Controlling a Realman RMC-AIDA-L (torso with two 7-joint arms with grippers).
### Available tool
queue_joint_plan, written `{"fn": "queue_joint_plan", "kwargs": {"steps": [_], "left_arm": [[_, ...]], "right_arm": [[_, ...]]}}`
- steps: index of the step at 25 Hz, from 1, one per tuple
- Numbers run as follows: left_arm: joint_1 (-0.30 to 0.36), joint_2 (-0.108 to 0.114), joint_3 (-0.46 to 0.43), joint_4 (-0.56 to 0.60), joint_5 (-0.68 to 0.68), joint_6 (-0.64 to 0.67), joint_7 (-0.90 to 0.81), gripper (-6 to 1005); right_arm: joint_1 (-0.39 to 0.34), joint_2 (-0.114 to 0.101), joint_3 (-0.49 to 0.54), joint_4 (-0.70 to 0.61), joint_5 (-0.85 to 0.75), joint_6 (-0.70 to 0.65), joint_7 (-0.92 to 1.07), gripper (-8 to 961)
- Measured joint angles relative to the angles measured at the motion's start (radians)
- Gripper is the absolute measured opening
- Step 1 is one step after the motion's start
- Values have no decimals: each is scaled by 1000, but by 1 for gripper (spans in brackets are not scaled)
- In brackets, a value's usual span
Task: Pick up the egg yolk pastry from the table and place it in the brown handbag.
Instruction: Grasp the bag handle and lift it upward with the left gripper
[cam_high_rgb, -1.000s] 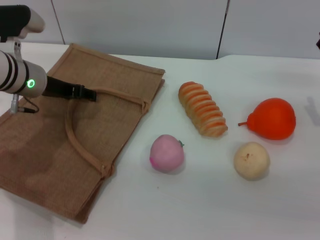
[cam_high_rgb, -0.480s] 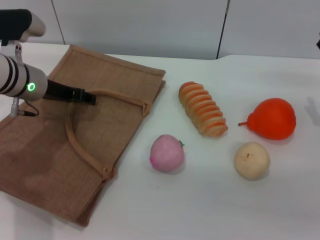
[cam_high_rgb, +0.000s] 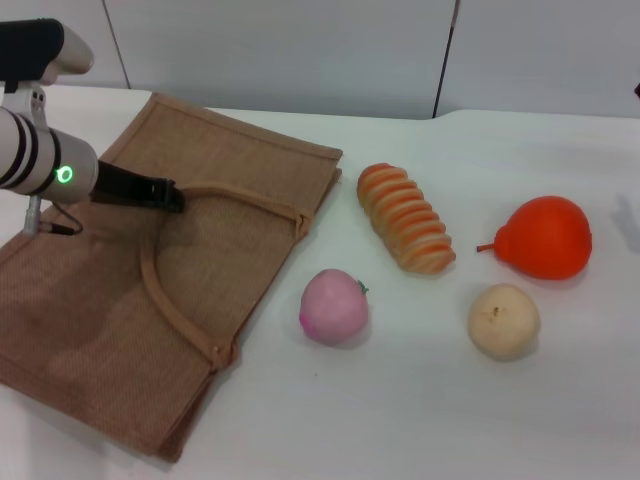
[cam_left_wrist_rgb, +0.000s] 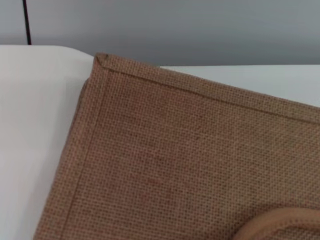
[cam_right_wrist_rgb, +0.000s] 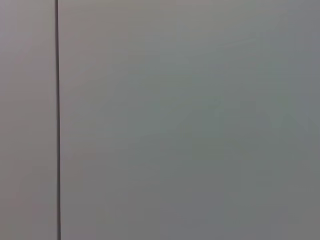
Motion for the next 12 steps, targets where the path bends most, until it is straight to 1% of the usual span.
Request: {"fn": "queue_joint_plan", "kwargs": {"steps": [3,8,9,12], "left_arm": [[2,-1,0,4,-12,-1,2,353],[8,1,0,4,-39,6,13,198],[10,1,-1,4,-51,10,22,167],[29,1,-3,5,-151,19,89,145]], "right_arm": [[0,0,0,0,0,1,0,878],[0,0,0,-1,0,2,1,878],[0,0,0,-1,0,2,1,878],[-1,0,-2,-1,-2,2,1,878]]}}
